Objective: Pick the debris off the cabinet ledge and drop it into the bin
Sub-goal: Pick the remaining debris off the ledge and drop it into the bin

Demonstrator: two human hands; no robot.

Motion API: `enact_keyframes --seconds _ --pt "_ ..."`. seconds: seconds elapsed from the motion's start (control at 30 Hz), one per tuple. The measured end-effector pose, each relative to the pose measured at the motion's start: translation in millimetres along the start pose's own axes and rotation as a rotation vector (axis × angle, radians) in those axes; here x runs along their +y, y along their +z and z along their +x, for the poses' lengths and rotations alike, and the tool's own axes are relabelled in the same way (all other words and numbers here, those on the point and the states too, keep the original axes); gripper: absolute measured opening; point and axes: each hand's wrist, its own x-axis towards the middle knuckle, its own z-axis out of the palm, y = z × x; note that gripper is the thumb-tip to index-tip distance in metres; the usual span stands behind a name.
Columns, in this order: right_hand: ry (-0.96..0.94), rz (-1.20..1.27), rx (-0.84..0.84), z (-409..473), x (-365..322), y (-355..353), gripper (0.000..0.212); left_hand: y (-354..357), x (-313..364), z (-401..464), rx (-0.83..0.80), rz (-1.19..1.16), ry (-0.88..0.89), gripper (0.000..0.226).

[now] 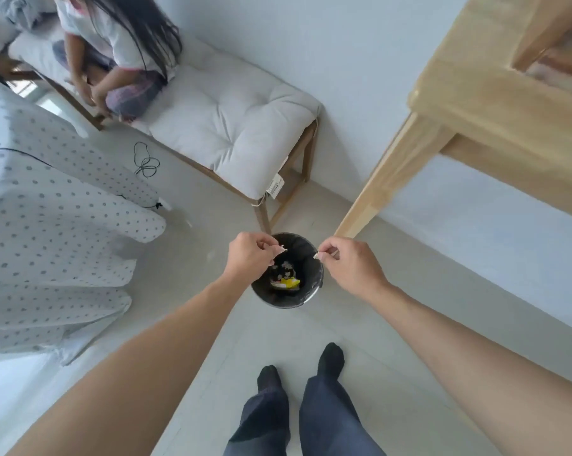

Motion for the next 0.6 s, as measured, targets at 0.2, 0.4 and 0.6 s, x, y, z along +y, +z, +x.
enact_keyframes --seconds 0.2,0.4,0.6 --pt "-0.005 -0.135 -0.17 56.7 34.7 77.4 0.039 41.2 -73.9 50.4 -0.001 -0.001 -0.103 0.035" --pt "0.043 -0.159 -0.207 52.9 46.6 83.0 0.062 41.0 -80.0 45.7 -0.093 0.114 -0.106 0.059" --pt "0.048 -0.086 -0.121 14.4 12.6 36.2 0.063 -0.2 -34.8 6.2 -0.14 0.293 0.023 0.059"
